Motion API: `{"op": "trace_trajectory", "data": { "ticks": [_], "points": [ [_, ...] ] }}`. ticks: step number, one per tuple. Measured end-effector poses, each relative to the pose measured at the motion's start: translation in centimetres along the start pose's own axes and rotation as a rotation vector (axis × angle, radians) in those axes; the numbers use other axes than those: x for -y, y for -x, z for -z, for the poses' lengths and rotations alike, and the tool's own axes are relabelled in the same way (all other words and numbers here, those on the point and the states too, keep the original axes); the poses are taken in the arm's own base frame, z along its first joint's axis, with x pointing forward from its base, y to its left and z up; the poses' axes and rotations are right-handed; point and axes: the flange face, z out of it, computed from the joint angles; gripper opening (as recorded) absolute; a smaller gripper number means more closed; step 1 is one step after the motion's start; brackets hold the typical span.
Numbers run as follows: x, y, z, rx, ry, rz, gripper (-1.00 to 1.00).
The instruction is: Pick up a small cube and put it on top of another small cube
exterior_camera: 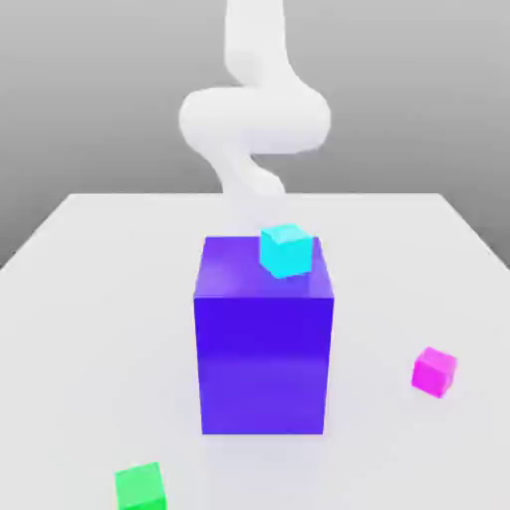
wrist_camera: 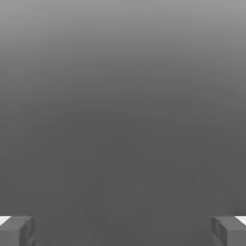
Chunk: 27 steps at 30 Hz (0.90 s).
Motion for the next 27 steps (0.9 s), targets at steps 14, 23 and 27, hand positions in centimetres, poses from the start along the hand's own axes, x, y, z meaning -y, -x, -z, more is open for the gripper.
{"op": "trace_trajectory", "data": {
  "ticks": [14, 23, 27],
  "points": [
    [0.0, 27.6, -25.2, 0.476, 0.165, 0.471, 0.0],
    [-9.0, 44.4, -30.9, 0.68, 0.273, 0.753, 0.0],
    [-11.0, 46.4, -33.7, 0.685, 0.276, 0.757, 0.0]
  ]
}}
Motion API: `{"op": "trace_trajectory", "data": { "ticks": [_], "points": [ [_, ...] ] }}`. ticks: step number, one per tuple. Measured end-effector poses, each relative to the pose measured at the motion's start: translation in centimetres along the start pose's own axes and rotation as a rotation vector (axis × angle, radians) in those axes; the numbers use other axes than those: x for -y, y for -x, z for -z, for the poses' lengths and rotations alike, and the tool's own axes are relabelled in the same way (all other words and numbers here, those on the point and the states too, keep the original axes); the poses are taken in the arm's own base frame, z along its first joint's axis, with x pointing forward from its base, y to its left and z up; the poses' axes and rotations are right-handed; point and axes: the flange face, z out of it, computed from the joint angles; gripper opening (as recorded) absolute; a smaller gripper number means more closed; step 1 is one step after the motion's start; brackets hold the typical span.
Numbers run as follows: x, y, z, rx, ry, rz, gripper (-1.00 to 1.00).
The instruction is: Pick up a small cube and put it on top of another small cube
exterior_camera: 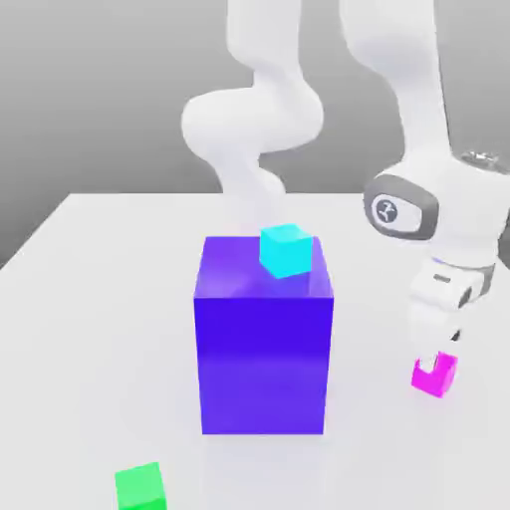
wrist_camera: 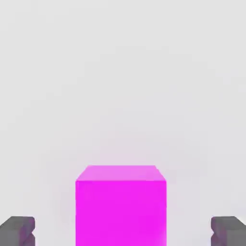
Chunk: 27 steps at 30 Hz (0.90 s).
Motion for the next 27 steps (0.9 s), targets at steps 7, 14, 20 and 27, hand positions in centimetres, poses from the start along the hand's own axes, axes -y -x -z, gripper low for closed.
{"op": "trace_trajectory", "data": {
  "ticks": [7, 14, 20, 27],
  "points": [
    [-0.1, 0.1, -1.3, 0.0, 0.001, 0.001, -1.0],
    [0.0, 0.0, 4.3, -0.001, 0.002, 0.0, -1.0],
    [-9.6, -9.9, 6.3, 0.011, 0.002, -0.186, -1.0],
    [-26.9, -17.5, 8.3, 0.013, -0.001, -0.413, -1.0]
  ]
}}
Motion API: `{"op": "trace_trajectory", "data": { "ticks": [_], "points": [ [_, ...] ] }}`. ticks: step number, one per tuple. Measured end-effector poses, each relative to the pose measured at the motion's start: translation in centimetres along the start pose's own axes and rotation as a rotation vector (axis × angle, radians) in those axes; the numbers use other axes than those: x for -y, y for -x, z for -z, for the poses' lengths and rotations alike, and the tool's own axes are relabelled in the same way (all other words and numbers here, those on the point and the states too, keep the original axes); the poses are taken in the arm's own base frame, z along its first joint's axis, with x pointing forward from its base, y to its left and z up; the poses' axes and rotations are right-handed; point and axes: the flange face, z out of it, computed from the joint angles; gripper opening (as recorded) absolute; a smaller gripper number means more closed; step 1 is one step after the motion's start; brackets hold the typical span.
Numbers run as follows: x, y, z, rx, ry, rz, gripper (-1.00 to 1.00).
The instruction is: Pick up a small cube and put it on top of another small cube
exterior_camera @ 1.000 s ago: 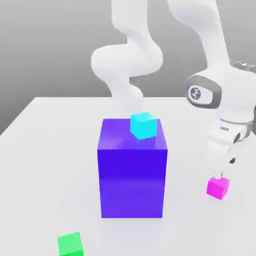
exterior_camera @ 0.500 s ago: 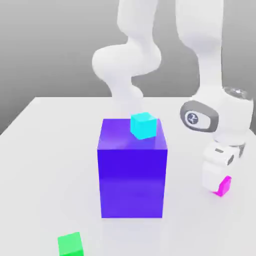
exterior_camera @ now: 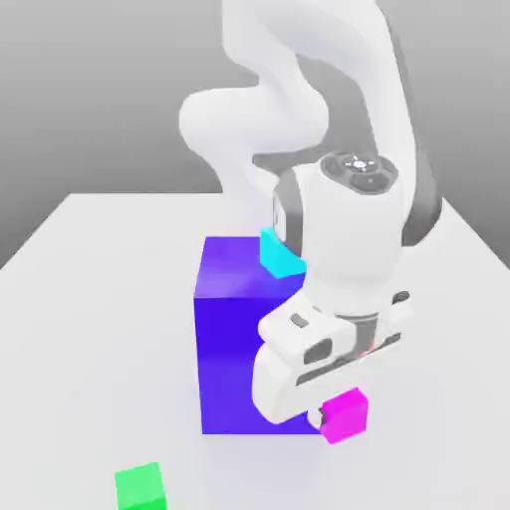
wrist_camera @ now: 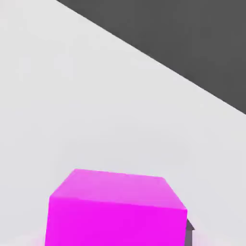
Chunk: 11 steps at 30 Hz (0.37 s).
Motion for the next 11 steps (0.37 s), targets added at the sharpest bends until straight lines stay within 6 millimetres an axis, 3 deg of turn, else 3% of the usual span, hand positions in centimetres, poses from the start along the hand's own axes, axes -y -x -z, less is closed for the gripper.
{"op": "trace_trajectory", "data": {
  "ticks": [4, 5, 7, 8, 11],
  "points": [
    [-8.7, -4.8, 1.0, -0.008, -0.003, -0.107, -1.0],
    [-10.9, -5.9, 0.2, -0.011, -0.003, -0.133, -1.0],
    [-12.6, -6.7, -2.3, -0.013, -0.003, -0.152, -1.0],
    [-12.9, -6.8, -3.5, -0.013, -0.002, -0.156, 1.0],
    [-12.9, -6.8, -3.5, -0.013, -0.002, -0.156, 1.0]
  ]
}}
